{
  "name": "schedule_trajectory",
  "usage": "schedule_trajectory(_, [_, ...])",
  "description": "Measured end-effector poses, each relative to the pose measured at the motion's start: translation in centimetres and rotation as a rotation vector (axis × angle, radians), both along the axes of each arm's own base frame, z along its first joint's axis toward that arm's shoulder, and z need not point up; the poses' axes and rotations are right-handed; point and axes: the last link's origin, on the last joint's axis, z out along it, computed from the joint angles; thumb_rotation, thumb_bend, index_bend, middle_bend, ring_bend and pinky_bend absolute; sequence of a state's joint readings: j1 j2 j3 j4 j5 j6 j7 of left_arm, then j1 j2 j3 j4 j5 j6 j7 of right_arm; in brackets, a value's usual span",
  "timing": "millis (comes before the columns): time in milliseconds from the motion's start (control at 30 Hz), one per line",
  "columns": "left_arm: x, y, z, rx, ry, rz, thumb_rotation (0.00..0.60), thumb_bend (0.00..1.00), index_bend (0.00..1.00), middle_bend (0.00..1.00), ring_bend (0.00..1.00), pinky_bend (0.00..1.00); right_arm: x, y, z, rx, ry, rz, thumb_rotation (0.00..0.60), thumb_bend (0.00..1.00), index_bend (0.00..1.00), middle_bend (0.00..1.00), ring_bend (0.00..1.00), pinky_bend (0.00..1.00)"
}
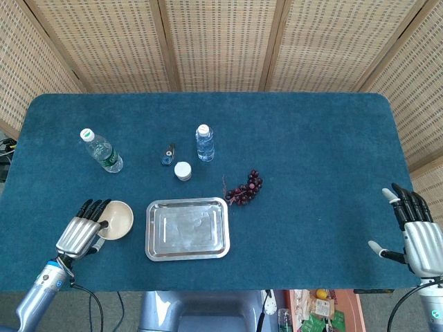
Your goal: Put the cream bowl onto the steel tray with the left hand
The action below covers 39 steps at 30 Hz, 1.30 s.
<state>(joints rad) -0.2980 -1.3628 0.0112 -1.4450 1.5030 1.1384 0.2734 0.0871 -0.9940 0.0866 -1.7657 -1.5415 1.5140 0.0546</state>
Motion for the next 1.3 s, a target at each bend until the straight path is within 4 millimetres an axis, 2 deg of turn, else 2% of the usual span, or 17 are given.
schedule_trajectory(167, [0.0,0.2,1.0,0.032,-0.016,-0.003,0.600,0.42,0.66,0.00,0.00,0.00,0.0,0.0,-0.2,0.004,0.005,0.000,0.600,0.00,0.05,0.00,0.00,0.00])
schedule_trajectory(300, [0.5,0.3,2.5,0.065,-0.045,-0.025,0.600,0.42,0.66,0.00,0.00,0.00,0.1,0.0,-0.4,0.009,0.009,0.000,0.600,0.00,0.05,0.00,0.00,0.00])
schedule_trajectory(400, [1.6,0.4,3.5,0.067,-0.069,-0.079,0.600,0.42,0.66,0.00,0.00,0.00,0.1,-0.1,-0.5,0.010,0.014,-0.004,0.600,0.00,0.05,0.00,0.00,0.00])
schedule_trajectory(533, [3.7,1.1,3.6,0.027,-0.070,-0.185,0.600,0.42,0.66,0.00,0.00,0.00,-0.1,-0.2,-0.6,0.010,0.022,-0.014,0.600,0.00,0.05,0.00,0.00,0.00])
schedule_trajectory(667, [6.1,2.0,2.5,-0.054,-0.049,-0.327,0.600,0.42,0.66,0.00,0.00,0.00,0.0,-0.4,-0.6,0.003,0.028,-0.022,0.600,0.00,0.05,0.00,0.00,0.00])
schedule_trajectory(800, [8.0,2.5,0.5,-0.144,-0.029,-0.467,0.600,0.42,0.66,0.00,0.00,0.00,-0.2,-0.5,-0.6,-0.002,0.037,-0.037,0.600,0.00,0.05,0.00,0.00,0.00])
schedule_trajectory(1000, [9.2,3.8,-2.9,-0.230,-0.039,-0.542,0.600,0.42,0.67,0.00,0.00,0.00,-0.7,-1.0,-0.7,-0.009,0.051,-0.074,0.600,0.00,0.05,0.00,0.00,0.00])
schedule_trajectory(1300, [10.8,5.4,-6.1,-0.278,-0.054,-0.587,0.600,0.42,0.65,0.00,0.00,0.00,-1.4,-1.4,-0.6,-0.019,0.059,-0.107,0.600,0.00,0.05,0.00,0.00,0.00])
